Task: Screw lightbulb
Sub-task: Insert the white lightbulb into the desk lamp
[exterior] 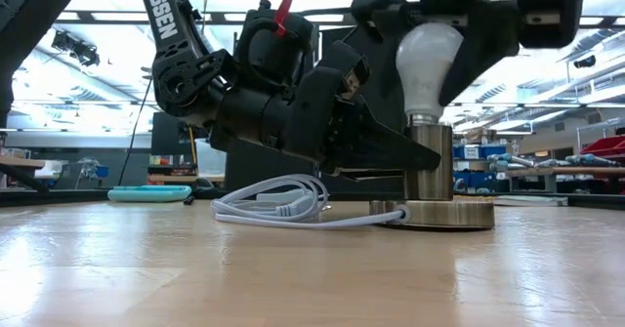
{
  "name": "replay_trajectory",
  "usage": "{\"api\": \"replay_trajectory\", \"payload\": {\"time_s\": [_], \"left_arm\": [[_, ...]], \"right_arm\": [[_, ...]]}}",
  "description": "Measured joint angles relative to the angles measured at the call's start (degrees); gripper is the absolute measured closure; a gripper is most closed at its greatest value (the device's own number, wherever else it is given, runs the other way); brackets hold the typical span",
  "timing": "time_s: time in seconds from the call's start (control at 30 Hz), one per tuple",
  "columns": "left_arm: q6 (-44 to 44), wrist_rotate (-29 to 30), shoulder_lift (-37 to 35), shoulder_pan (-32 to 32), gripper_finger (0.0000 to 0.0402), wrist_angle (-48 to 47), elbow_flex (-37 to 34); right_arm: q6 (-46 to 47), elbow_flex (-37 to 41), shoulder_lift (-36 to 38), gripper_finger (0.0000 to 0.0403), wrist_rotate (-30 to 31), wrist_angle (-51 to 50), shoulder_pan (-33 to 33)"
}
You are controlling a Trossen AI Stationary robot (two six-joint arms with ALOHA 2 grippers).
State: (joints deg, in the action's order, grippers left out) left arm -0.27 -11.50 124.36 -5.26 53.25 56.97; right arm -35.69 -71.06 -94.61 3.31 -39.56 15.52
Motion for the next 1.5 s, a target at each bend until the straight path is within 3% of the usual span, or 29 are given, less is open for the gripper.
{"api": "replay_trajectory", "payload": {"time_s": [0.27,1.0,1.5], "left_arm": [[-0.04,3.17,0.00,0.00,0.0219,0.07,0.00],[-3.60,9.35,0.07,-0.55,0.0218,0.81,0.02],[-1.84,8.45,0.11,-0.74,0.0218,0.16,1.20]], "right_arm": [[3.75,-2.13,0.04,0.0128,-0.80,-2.66,-1.62],[5.60,-2.24,-2.73,0.0138,-1.05,-6.32,-3.71],[5.71,-2.22,-2.75,0.0135,-5.49,-5.86,-5.51]]}}
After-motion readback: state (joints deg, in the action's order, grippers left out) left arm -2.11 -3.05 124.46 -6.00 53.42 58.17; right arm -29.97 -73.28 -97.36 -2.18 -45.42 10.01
